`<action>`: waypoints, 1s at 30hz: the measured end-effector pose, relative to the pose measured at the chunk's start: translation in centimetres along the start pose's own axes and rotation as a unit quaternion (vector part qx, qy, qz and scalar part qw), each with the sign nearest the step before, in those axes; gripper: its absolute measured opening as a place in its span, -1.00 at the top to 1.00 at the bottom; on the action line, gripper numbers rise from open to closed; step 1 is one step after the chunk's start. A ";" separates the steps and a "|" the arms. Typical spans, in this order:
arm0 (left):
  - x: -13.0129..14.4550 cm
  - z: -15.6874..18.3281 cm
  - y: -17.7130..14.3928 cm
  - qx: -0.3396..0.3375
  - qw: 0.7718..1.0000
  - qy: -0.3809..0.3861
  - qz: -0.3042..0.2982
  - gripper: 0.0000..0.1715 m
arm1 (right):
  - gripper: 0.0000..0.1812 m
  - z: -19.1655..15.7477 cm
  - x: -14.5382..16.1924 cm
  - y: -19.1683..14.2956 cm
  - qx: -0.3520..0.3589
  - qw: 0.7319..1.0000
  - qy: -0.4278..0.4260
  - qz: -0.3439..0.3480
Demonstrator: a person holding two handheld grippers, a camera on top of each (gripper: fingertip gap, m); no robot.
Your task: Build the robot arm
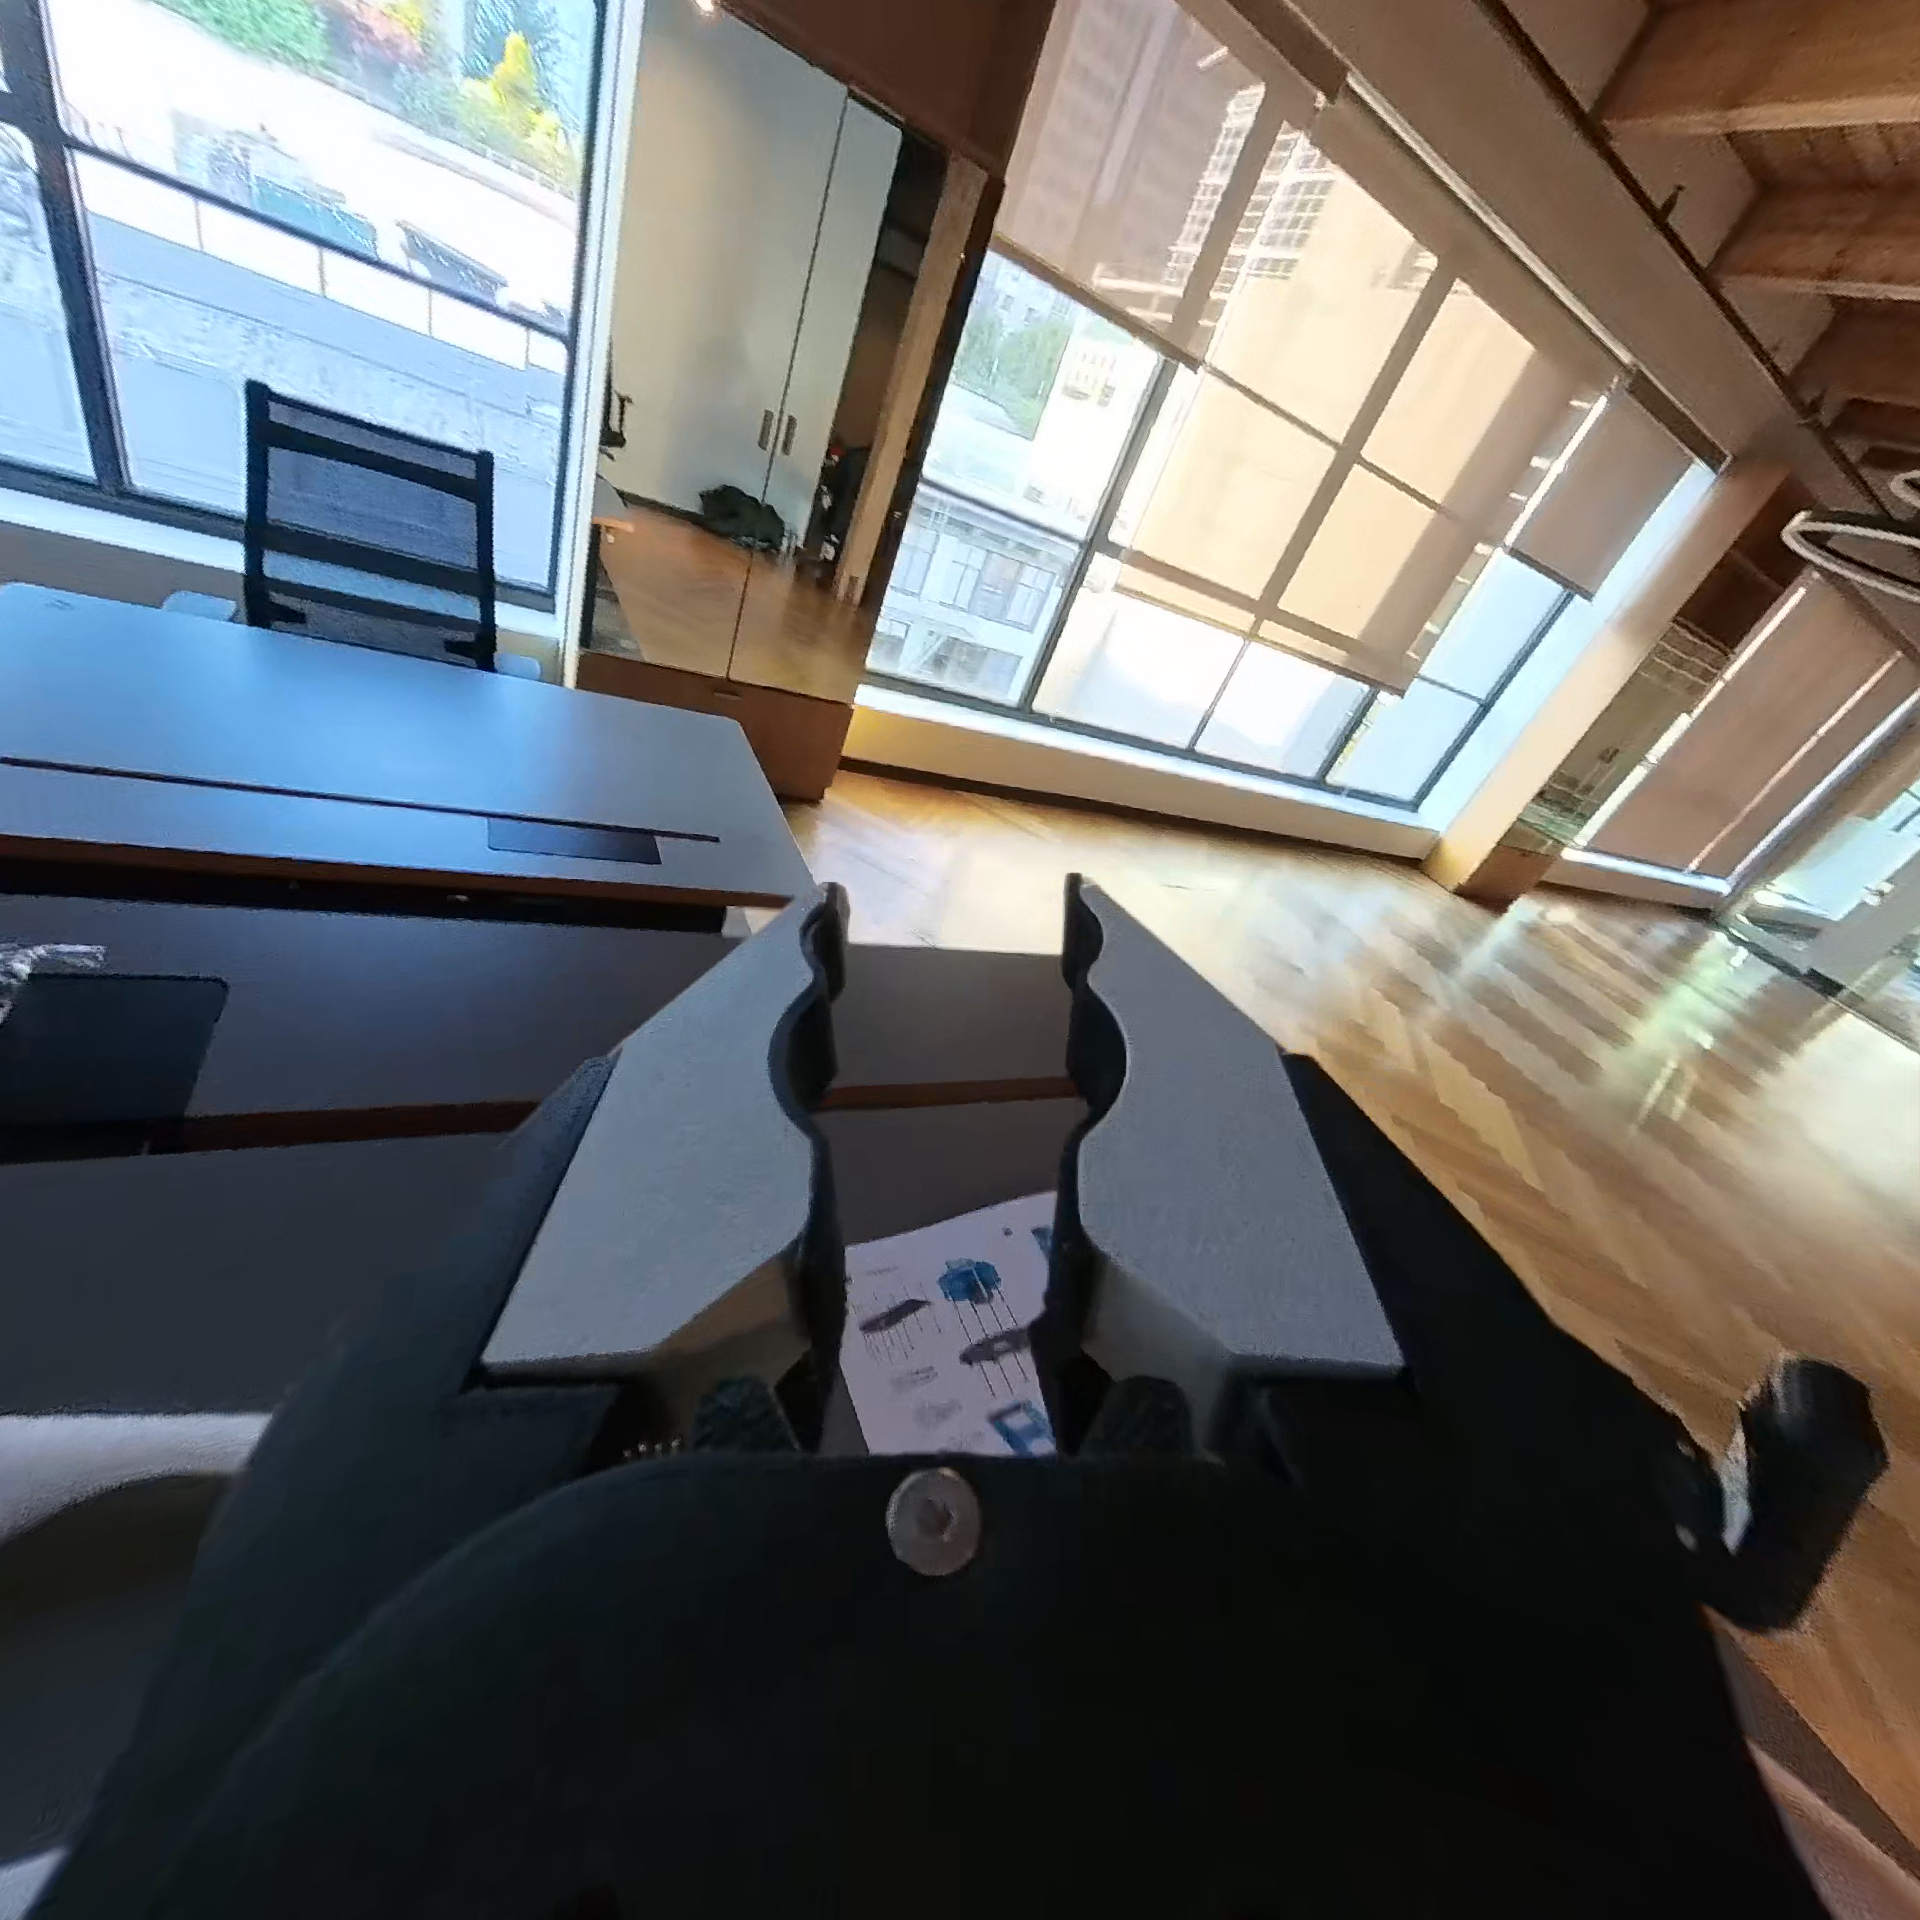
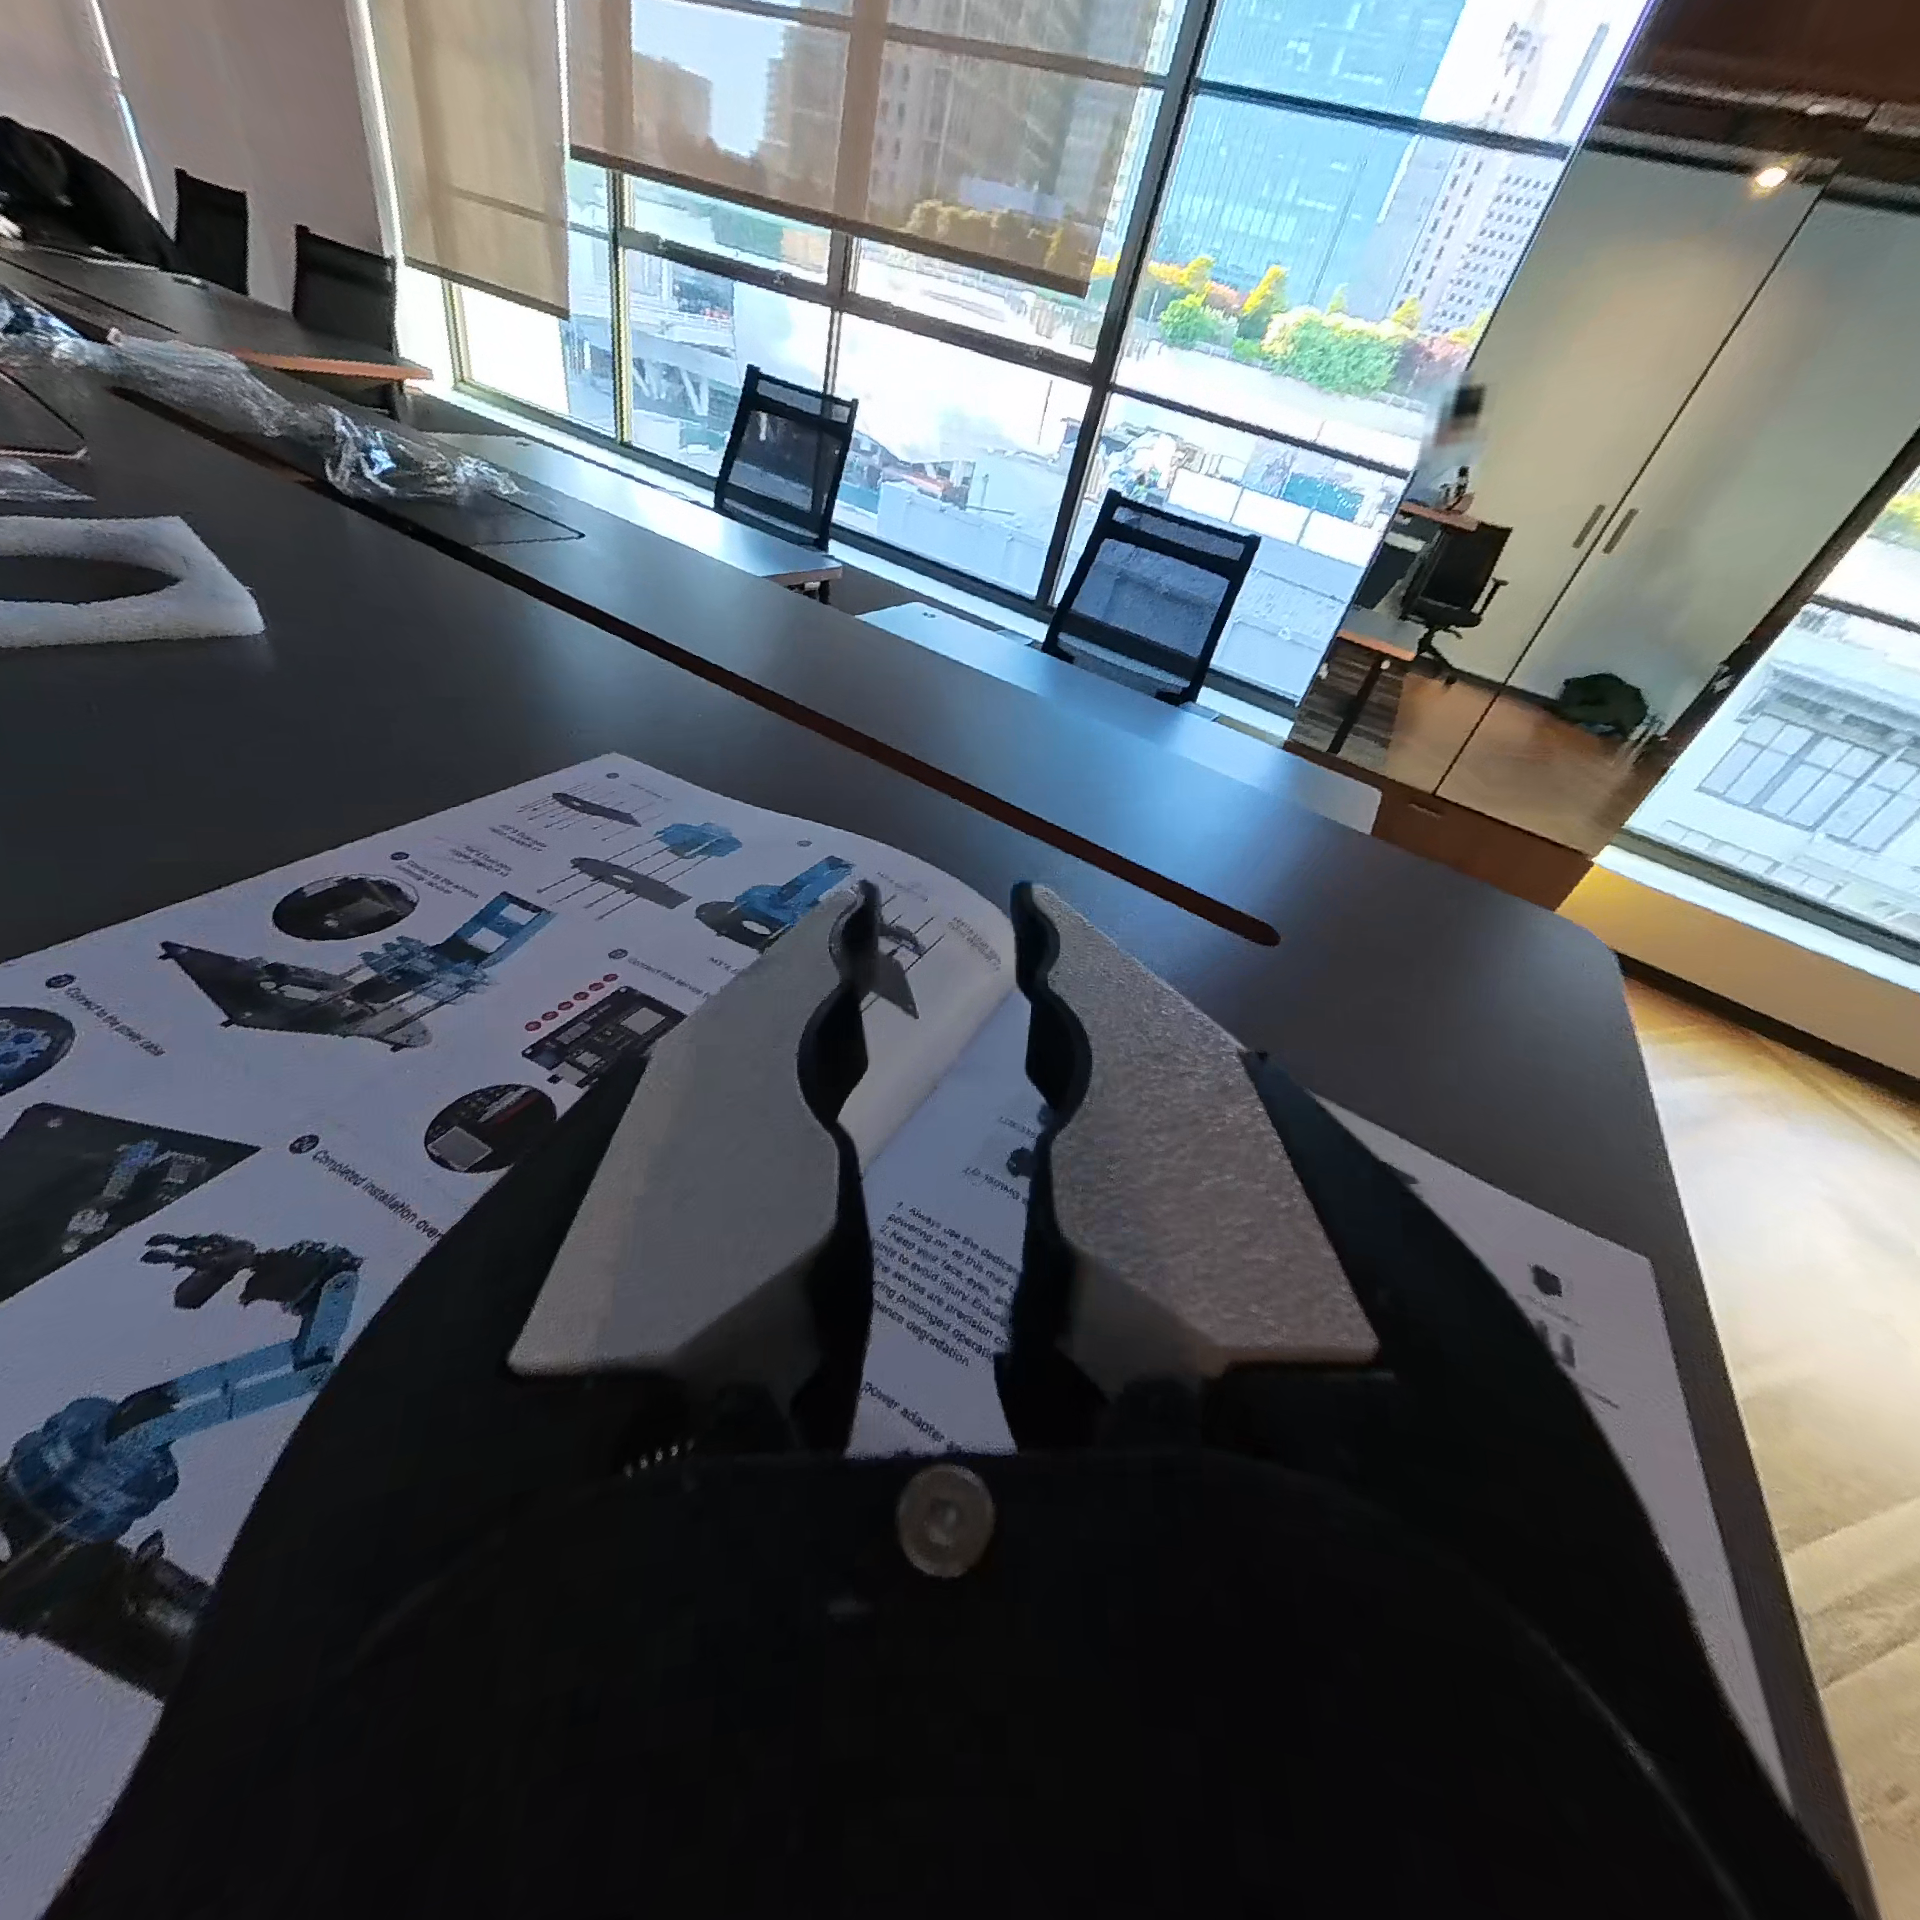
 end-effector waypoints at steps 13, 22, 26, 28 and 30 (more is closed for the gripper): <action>-0.5 -0.9 -0.7 0.041 0.984 -0.061 0.162 0.71 | 0.76 -0.2 0.4 -0.3 -0.030 0.999 0.008 -0.007; -0.2 -0.9 -0.1 0.069 0.981 -0.077 0.162 0.69 | 0.79 -0.7 0.4 -0.4 -0.045 0.999 -0.002 -0.012; -0.2 -1.2 -0.2 0.080 0.979 -0.087 0.168 0.71 | 0.82 -0.8 0.5 -0.3 -0.053 0.998 -0.003 -0.015; -0.1 -1.4 -0.2 0.082 0.978 -0.093 0.169 0.71 | 0.83 -0.9 0.5 -0.3 -0.054 0.998 -0.006 -0.016; -0.1 -1.6 -0.3 0.085 0.977 -0.098 0.171 0.71 | 0.84 -0.9 0.5 -0.3 -0.055 0.998 -0.010 -0.017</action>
Point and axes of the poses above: each gripper's, where its closed fingertips meet, y out along the fingers, x out of its underside, z = x × y across the jaws, the point moved 10 cm from there along -y, back along the fingers, and after that the axes turned 15 degrees about -z, right-handed, at the moved point
